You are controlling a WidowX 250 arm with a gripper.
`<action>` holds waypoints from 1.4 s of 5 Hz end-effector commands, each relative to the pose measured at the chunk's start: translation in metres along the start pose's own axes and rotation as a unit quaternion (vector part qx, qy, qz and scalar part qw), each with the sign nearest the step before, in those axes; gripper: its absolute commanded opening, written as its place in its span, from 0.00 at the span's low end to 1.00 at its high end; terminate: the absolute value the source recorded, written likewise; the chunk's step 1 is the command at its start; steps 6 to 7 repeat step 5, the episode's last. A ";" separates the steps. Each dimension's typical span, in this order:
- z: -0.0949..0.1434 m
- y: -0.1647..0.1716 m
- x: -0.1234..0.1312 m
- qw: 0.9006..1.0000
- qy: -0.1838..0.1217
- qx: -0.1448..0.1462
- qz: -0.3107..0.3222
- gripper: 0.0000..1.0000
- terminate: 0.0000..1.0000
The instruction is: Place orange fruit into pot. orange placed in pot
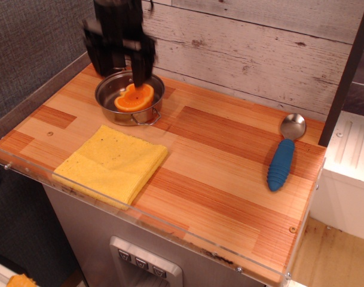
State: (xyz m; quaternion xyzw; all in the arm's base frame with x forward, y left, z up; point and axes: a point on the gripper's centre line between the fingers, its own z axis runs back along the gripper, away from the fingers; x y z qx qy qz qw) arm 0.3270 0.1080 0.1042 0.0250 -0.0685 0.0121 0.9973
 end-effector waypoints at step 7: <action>0.005 -0.008 -0.045 0.999 0.018 -0.005 -0.038 1.00 1.00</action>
